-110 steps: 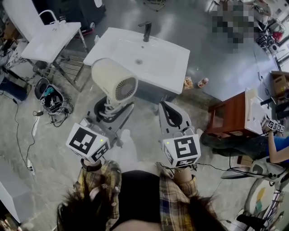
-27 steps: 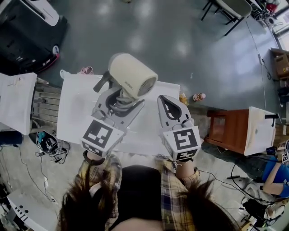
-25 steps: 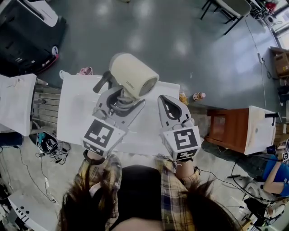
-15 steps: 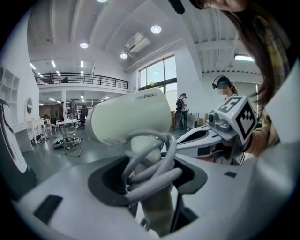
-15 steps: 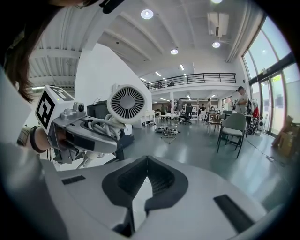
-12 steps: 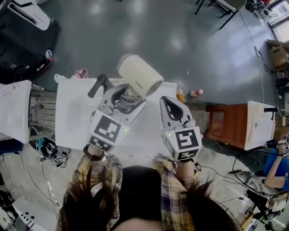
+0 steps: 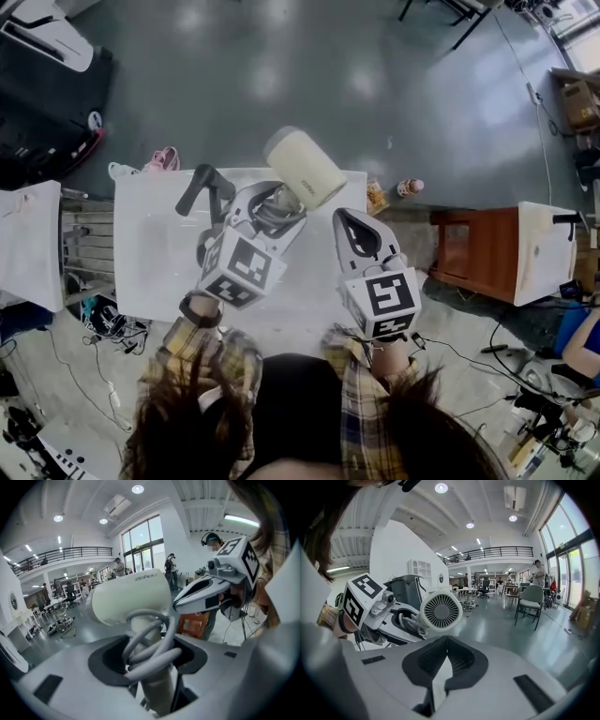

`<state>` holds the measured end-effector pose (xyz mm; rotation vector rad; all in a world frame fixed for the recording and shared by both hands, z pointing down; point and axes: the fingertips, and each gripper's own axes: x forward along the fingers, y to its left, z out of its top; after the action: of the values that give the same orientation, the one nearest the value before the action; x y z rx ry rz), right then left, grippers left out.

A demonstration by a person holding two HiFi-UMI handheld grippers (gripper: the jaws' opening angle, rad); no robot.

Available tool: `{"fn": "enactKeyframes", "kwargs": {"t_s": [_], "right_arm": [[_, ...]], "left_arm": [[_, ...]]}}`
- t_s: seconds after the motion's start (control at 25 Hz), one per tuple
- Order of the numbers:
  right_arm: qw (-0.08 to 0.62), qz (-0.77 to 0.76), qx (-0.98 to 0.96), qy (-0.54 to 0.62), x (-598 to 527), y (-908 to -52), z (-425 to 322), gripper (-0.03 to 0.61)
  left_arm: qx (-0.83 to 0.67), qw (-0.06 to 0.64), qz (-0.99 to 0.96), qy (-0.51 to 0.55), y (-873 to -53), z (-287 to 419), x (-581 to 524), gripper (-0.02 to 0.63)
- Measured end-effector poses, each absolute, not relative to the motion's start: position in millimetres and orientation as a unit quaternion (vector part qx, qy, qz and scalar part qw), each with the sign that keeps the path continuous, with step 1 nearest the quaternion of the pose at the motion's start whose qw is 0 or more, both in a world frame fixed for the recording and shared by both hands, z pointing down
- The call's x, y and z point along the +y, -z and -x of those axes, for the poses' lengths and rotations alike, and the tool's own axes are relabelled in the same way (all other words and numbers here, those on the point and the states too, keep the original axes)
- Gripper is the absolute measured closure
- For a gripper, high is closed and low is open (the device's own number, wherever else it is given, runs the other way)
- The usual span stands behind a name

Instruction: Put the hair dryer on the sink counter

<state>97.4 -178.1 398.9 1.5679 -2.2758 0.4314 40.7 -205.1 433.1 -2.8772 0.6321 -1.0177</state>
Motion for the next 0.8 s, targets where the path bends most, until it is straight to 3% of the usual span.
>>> {"fn": "enactKeyframes", "kwargs": {"t_s": [0.8], "right_arm": [[0.207,-0.542,-0.786,-0.213,-167.2,-466.6,-104.4,0.563]], "left_arm": [[0.121,0.046,0.895,0.427,-530.2,-59.2,-218.1,0.356]]}}
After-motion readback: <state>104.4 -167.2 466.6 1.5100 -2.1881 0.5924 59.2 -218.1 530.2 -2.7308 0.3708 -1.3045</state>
